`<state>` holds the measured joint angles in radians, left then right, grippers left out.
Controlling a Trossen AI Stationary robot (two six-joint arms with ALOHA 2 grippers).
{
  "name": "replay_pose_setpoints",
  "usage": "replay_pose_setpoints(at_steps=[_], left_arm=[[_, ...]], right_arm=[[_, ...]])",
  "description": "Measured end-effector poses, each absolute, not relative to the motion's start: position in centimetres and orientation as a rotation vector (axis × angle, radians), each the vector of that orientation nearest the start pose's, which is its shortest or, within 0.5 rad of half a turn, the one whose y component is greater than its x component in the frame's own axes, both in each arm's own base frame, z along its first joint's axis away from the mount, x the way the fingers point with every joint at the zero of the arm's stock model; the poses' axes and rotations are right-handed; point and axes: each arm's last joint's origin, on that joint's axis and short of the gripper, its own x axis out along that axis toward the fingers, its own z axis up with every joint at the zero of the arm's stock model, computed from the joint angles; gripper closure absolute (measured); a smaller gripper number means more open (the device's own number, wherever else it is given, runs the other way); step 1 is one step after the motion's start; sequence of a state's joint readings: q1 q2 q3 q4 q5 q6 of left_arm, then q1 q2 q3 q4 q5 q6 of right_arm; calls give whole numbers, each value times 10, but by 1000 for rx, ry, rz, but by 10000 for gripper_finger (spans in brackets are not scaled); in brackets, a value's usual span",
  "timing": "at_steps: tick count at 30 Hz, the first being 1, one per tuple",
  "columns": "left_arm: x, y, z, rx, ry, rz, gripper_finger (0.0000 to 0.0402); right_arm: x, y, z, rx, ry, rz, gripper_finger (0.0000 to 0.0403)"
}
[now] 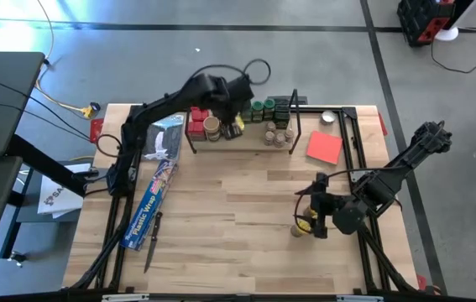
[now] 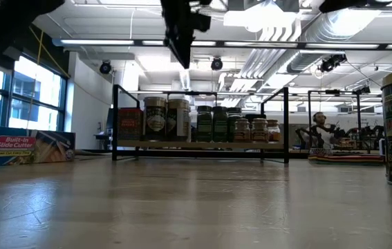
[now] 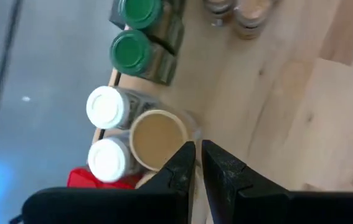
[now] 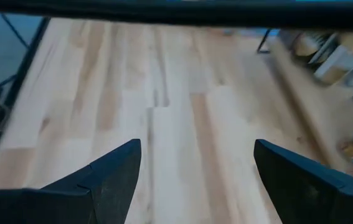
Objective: Shelf spices
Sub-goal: Put the yellow seasoning can on the shelf aligned with the green seasoning bottle
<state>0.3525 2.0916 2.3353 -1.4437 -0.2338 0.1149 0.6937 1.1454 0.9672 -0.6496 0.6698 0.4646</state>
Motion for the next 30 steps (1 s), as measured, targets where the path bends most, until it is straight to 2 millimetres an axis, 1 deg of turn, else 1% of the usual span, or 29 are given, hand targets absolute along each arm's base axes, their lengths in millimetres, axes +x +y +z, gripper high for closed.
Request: replay_pose_setpoints(at_steps=[3,5,8,11,13,15,17,19,21,24,27,30], left_arm=[[385,110,370,97,1225,479,376],[387,81,377,145,1196,488,376],[387,34,385,192,1147,482,376],[385,-13,388,225,1101,476,376],[381,-44,388,254,1073,495,376],[372,-73,387,278,1046,534,376],[364,-99,388,271,978,584,376],[354,-122,387,259,929,591,376],[344,-140,384,225,891,600,376],[328,-160,378,196,831,631,376],[316,-173,371,186,778,665,376],[307,-180,364,170,742,691,376]], right_arm=[[183,131,292,-22,650,-81,96],[185,135,293,-2,672,15,96],[187,143,293,-29,693,178,96],[191,153,281,-61,756,237,96],[195,157,270,-77,827,243,96],[199,163,257,-71,892,213,96],[202,165,245,-38,947,145,96],[205,166,238,12,1010,66,96],[209,167,235,50,1068,-7,96],[214,171,238,42,1119,-83,96],[219,174,237,7,1162,-134,96],[223,176,231,22,1206,-144,96]])
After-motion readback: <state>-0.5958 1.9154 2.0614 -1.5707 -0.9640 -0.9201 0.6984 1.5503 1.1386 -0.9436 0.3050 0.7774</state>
